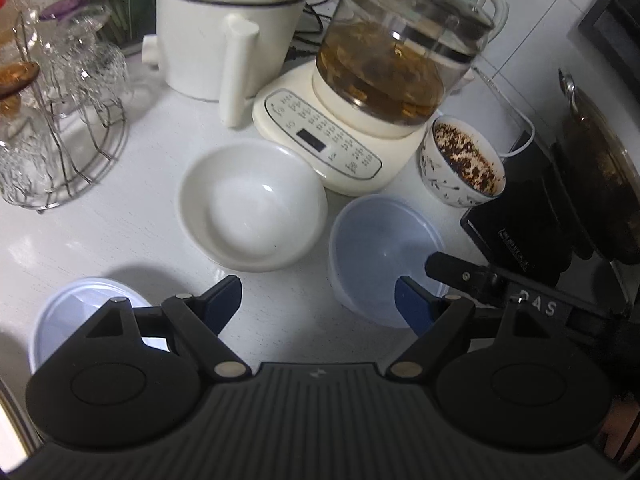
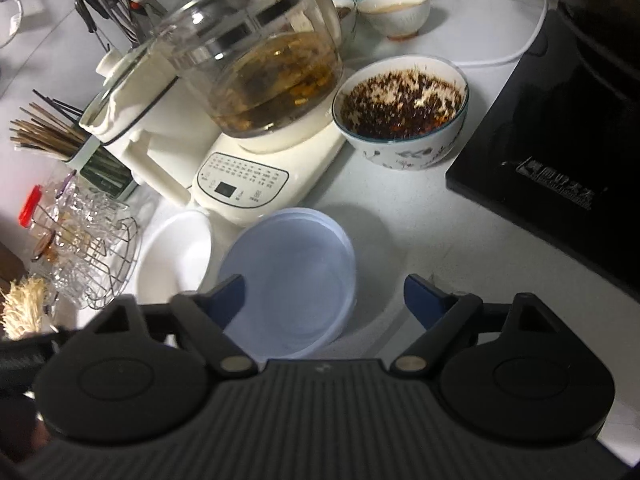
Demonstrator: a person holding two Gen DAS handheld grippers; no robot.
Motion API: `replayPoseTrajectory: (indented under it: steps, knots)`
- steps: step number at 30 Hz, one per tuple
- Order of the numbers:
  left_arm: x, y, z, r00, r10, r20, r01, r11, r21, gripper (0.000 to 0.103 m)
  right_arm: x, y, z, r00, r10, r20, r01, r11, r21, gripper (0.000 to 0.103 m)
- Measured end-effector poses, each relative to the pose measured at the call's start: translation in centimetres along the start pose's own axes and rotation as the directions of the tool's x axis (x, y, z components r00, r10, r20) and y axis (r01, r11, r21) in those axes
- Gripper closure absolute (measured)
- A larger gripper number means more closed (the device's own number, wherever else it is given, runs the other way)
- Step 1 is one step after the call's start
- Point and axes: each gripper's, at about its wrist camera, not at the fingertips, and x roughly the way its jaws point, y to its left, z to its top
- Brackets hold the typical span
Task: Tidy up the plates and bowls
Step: 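Move both grippers to the second light blue plastic bowl near the tea bowl, then close both grippers on the rim of the second blue bowl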
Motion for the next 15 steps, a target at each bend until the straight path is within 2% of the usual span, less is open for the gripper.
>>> replayPoseTrajectory:
  steps: [4, 5, 9, 13, 15]
  knots:
    - [1.1, -0.1, 0.2, 1.000, -0.014, -0.019, 0.014, 0.999, -0.034, 0.017, 1.0, -0.2, 0.3, 1.000, 0.010, -0.021, -0.010, 1.000, -0.018, 0.031]
    - [1.4, -0.2, 0.3, 1.000, -0.015, -0.019, 0.014, 0.999, -0.033, 0.018, 1.2, -0.2, 0.3, 1.000, 0.005, -0.025, -0.006, 1.000, -0.026, 0.038]
    - [2.6, -0.1, 0.8, 0.999, -0.027, -0.042, 0.023, 0.996, -0.081, 0.035, 2.2, -0.8, 0.7, 0.999, 0.000, -0.053, 0.000, 1.000, -0.015, 0.062]
    - [3.8, -0.1, 1.0, 0.997, -0.021, -0.069, 0.013, 0.992, -0.123, 0.052, 2.9, -1.4, 1.0, 0.998, -0.011, -0.062, 0.010, 1.000, -0.010, 0.068]
    - [4.2, -0.1, 0.9, 0.997, -0.016, -0.073, 0.006, 0.992, -0.129, 0.060, 3.2, -1.8, 1.0, 0.997, -0.007, -0.077, 0.007, 1.000, 0.006, 0.077]
